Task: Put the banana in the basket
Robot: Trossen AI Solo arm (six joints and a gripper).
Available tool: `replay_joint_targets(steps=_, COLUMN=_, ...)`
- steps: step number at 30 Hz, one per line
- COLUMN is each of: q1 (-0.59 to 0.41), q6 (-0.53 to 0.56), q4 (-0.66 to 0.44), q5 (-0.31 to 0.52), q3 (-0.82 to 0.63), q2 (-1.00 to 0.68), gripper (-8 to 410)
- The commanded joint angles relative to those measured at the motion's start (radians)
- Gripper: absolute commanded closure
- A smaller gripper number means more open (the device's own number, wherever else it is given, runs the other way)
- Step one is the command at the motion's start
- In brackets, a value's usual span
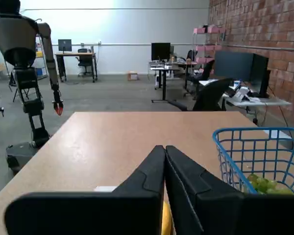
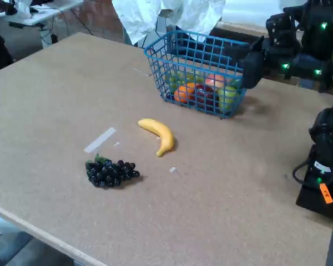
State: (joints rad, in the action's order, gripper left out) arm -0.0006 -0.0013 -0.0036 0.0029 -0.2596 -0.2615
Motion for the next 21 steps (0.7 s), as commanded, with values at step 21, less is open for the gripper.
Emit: replay_joint_targets(steps=21, q1=0.000, q6=-0.001, q4=0.017, q5=-0.003, q3=-0.001, q2=0.000, gripper=402)
